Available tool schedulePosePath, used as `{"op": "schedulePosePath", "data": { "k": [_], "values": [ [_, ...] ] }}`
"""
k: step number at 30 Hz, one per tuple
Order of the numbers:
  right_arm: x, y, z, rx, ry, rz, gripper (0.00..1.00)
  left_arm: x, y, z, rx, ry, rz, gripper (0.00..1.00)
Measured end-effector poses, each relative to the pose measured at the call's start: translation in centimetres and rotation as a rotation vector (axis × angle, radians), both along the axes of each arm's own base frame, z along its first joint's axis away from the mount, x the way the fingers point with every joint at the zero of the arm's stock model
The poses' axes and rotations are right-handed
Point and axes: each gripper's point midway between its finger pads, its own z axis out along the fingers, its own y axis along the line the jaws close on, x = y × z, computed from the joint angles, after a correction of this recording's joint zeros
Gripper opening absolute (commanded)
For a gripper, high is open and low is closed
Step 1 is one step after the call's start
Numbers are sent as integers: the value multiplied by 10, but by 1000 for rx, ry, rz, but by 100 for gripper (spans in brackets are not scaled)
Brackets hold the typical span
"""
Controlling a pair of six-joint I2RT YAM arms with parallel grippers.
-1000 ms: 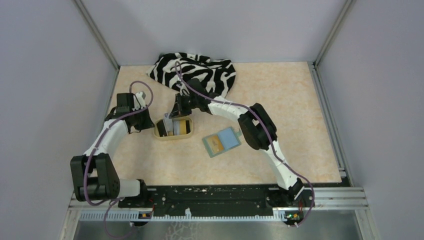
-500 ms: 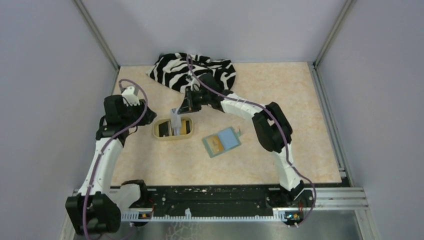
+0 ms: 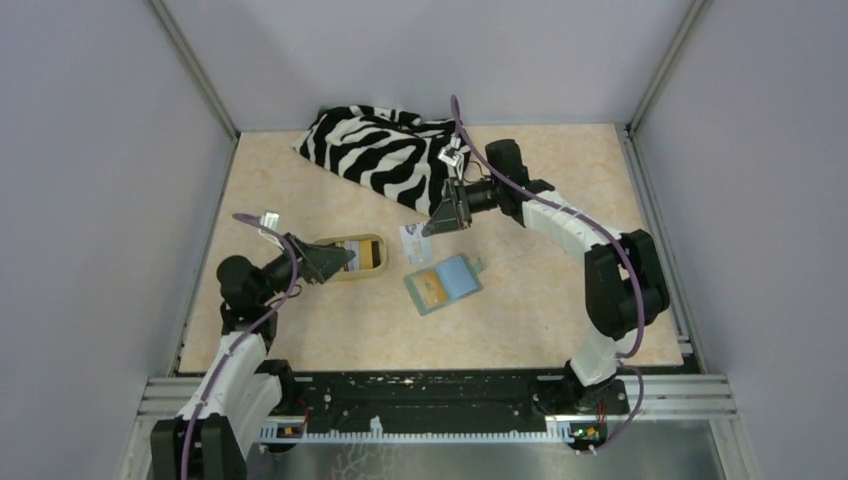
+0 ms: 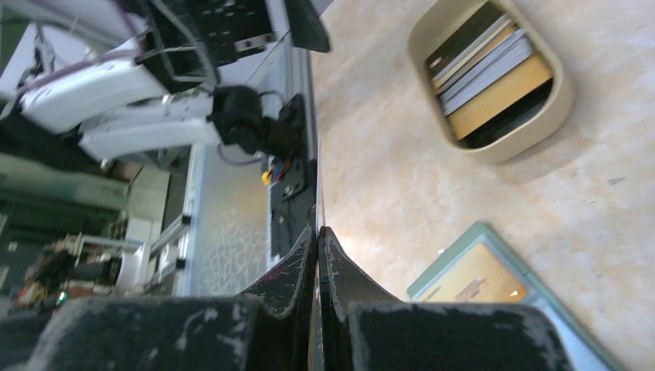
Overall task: Put the credit cards into the card holder
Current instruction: Pick up the credit card from the storage box.
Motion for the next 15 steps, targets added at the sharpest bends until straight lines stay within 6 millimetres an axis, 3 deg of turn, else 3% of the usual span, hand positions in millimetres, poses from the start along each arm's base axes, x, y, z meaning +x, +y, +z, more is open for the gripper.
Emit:
{"op": "schedulePosePath", "data": {
  "k": [3,9,12,15],
  "values": [
    [-26,-13,2,22,-37,89,0,-26,-19,-13,-81,9,-89,92],
    [-72,-33,4,101,-110,200,0,-85,-62,11,-132,-215,-262,91],
    [-79,-35,7,133,-135,231,0,-95,-74,15,-144,-259,-294,83],
    [-82,-35,6,152,-139,249,0,-95,-89,6,-126,-236,-321,76]
  ]
}}
